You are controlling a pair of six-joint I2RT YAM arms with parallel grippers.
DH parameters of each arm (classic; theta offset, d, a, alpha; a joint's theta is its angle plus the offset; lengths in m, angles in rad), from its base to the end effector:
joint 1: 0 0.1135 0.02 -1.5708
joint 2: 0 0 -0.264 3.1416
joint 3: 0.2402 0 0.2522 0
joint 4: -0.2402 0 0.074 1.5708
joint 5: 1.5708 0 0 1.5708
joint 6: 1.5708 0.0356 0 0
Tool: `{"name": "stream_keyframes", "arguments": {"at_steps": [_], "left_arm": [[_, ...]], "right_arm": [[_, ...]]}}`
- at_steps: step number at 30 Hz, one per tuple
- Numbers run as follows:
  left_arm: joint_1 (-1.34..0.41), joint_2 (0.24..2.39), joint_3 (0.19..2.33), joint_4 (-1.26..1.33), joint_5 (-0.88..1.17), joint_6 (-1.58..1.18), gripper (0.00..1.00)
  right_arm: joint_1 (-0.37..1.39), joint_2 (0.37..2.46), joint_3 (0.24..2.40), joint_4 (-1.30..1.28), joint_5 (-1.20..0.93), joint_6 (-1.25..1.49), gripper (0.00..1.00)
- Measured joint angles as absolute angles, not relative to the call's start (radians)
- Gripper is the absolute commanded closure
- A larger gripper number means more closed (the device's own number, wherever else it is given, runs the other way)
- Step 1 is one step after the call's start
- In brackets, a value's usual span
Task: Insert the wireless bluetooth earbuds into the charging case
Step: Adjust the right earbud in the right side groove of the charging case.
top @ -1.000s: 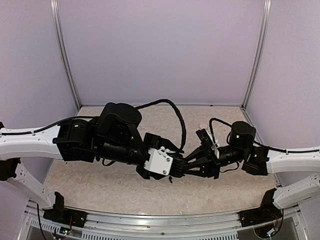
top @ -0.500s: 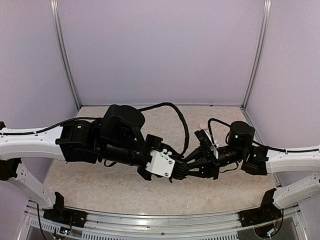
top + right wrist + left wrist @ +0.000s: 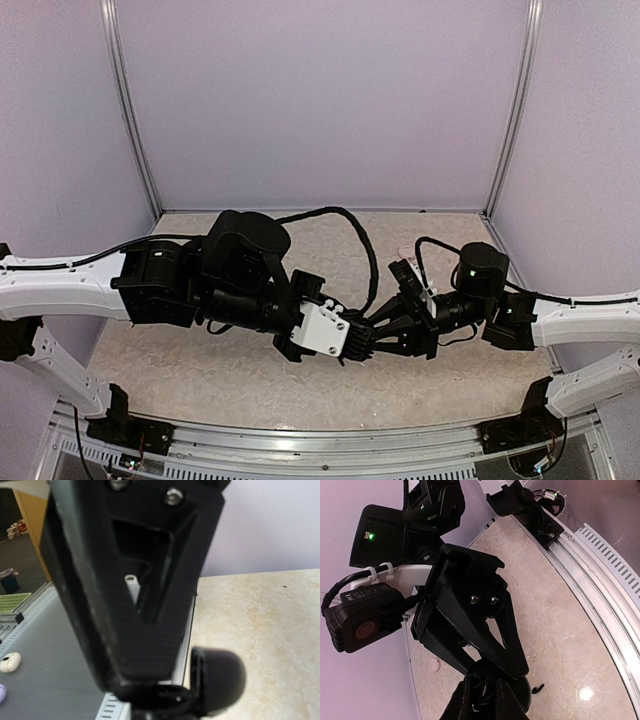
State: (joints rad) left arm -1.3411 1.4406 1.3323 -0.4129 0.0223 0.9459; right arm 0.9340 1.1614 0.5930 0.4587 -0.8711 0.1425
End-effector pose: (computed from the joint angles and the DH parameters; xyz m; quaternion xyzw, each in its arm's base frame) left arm 0.0745 -0.3223 0.3539 0.7899 0.3535 -0.1078 0.4894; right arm 0.1268 0.2172 0.2638 -0.5201 0.5146 0.5799 0.3584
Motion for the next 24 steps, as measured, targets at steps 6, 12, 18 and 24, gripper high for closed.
{"name": "stream_keyframes", "arguments": {"at_steps": [6,12,18,24], "left_arm": [[-1.341,1.441,1.332,-0.413,0.021,0.938,0.8],[-1.34,1.441,1.332,-0.413,0.014,0.927,0.83],[-1.34,1.441,1.332,-0.413,0.014,0.919,0.85],[-1.34,1.441,1.332,-0.412,0.01,0.896,0.85]], "right_arm": [[0.934,1.161,0.593,0.458,-0.871,0.142,1.0],[0.934,1.161,0.593,0.458,-0.87,0.143,1.0],[0.934,1.161,0.593,0.458,-0.87,0.144,1.0],[0.934,1.161,0.593,0.457,-0.868,0.143,1.0]]}}
